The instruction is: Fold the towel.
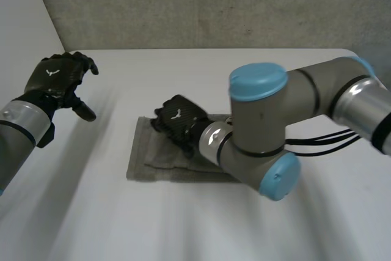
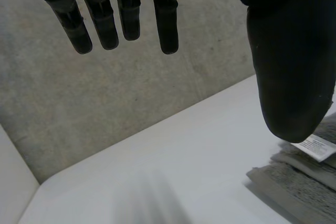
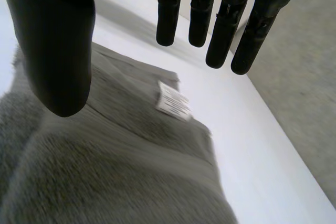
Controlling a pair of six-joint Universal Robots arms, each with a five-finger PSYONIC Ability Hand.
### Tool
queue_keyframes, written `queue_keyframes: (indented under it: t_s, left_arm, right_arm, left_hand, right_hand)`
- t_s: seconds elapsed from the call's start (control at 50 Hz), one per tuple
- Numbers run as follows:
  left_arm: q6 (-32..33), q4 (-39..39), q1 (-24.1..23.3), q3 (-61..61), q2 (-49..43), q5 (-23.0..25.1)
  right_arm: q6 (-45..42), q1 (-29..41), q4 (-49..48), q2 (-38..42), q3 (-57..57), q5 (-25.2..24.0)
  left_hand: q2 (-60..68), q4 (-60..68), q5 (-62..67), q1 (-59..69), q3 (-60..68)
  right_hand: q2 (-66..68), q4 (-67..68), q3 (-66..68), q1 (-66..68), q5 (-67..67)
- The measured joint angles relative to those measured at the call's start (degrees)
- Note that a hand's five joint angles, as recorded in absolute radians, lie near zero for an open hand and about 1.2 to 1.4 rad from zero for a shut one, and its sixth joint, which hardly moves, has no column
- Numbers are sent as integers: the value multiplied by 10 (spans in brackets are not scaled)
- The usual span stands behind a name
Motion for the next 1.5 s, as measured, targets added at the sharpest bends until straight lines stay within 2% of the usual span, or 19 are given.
queue_keyframes:
  t_s: [0.26, 0.4, 0.46, 0.6, 0.7, 0.84, 0.9, 0.98, 1.04, 1.28, 1.5]
  left_arm:
    - [4, 2, -45, 8, -33, 7]
    - [20, 4, -91, 8, -70, 9]
    - [51, 3, -113, 9, -97, 9]
    - [153, 0, -155, 19, -163, 7]
    - [183, 0, -167, 31, -195, 6]
    - [187, 1, -170, 52, -225, 3]
    - [185, 1, -169, 59, -233, 2]
    - [184, 1, -169, 67, -239, 0]
    - [183, 1, -169, 69, -238, -2]
    - [180, 1, -155, 29, -181, -2]
    - [182, 8, -102, -67, -117, 2]
  right_arm:
    - [20, -127, -22, -134, 155, -7]
    - [21, -175, -61, -185, 295, -21]
    - [20, -191, -85, -203, 353, -33]
    - [20, -209, -125, -224, 429, -44]
    - [21, -218, -143, -227, 447, -44]
    - [22, -228, -170, -226, 463, -42]
    - [28, -229, -179, -226, 468, -42]
    - [40, -229, -188, -225, 473, -42]
    - [48, -229, -191, -226, 476, -42]
    - [61, -228, -196, -236, 486, -42]
    - [102, -229, -211, -247, 506, -38]
  left_hand:
    - [0, 0, 3, 1, 0]
    - [24, 21, 50, 27, 24]
    - [65, 63, 90, 69, 66]
    - [74, 73, 101, 79, 75]
    - [94, 90, 118, 98, 91]
    - [265, 258, 275, 261, 258]
    - [408, 407, 414, 398, 404]
    - [543, 539, 552, 520, 537]
    - [580, 595, 587, 546, 582]
    - [583, 602, 589, 546, 590]
    - [584, 604, 589, 546, 592]
  right_hand:
    - [-37, -38, -34, -29, -34]
    - [-37, -38, -34, -29, -35]
    - [-37, -38, -34, -29, -35]
    - [-37, -38, -34, -29, -35]
    - [-37, -38, -34, -29, -34]
    - [-37, -38, -34, -29, -33]
    - [-37, -38, -34, -29, -33]
    - [-37, -38, -34, -29, -33]
    - [-37, -38, -34, -29, -33]
    - [-37, -38, -34, -29, -33]
    - [-37, -38, -34, -29, -33]
